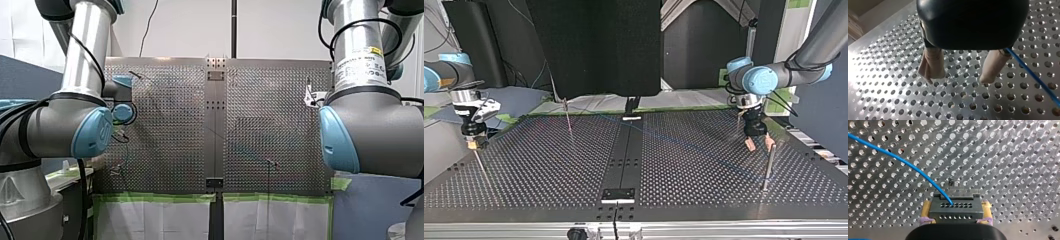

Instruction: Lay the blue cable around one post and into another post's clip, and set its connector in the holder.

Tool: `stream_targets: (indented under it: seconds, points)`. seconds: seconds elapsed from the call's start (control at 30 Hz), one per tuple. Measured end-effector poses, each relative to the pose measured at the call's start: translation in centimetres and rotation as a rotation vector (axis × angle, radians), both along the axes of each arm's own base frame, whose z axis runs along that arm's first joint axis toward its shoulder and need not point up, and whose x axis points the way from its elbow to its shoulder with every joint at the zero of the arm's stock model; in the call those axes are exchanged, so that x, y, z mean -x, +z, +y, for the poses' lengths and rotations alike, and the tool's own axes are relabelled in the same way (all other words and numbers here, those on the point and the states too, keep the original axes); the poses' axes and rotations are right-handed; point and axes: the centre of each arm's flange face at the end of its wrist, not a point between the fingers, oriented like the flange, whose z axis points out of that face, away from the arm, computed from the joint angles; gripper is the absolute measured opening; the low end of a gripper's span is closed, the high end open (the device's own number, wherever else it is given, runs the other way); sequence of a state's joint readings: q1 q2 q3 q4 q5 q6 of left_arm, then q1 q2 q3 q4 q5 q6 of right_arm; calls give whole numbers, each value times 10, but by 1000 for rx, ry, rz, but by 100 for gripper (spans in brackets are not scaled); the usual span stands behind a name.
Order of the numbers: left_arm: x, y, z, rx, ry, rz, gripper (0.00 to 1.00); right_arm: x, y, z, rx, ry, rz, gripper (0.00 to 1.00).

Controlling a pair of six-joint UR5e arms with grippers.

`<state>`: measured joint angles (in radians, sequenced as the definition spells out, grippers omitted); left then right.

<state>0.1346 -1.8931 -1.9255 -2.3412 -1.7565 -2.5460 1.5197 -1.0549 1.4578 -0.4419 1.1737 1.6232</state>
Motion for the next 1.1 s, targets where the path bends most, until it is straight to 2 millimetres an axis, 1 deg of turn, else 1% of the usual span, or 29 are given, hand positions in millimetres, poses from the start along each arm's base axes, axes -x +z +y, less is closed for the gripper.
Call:
stream_targets:
  seconds: [0.5,0.53,0.57,0.6,0.63,0.67,0.7,0.73,0.77,0.8,0.87,0.9,0.97,1.0,1.03,1.1]
  points:
    - [0,0,0,1,0,2,100,0,0,0,1,1,-7,0]
    - [0,0,0,1,0,2,100,0,0,0,1,1,-7,4]
    - [0,0,0,1,0,2,100,0,0,0,1,0,-7,18]
    - [0,0,0,1,0,2,100,0,0,0,1,0,-7,18]
    - [0,0,0,1,0,2,100,0,0,0,1,-1,-7,33]
    - [0,0,0,1,0,2,100,0,0,0,1,-2,-7,44]
    - [0,0,0,1,0,2,100,0,0,0,1,-2,-7,44]
    - [0,0,0,1,0,2,100,1,0,0,1,-3,-8,60]
    - [0,-1,0,1,0,2,100,1,0,0,1,-4,-8,71]
    - [0,-1,0,1,0,3,100,1,0,0,0,-4,-8,71]
    - [0,0,0,1,0,3,100,1,0,0,0,-5,-8,91]
    - [1,-1,0,1,0,3,100,1,0,0,-1,-5,-9,91]
    - [1,-1,0,2,0,3,100,1,0,0,0,-3,-9,98]
    - [1,0,0,2,0,3,100,1,0,0,0,-2,-9,98]
    - [1,0,-1,2,-1,3,100,1,0,0,1,-1,-9,100]
    - [1,-1,-1,2,-1,3,100,0,0,-1,1,0,-9,100]
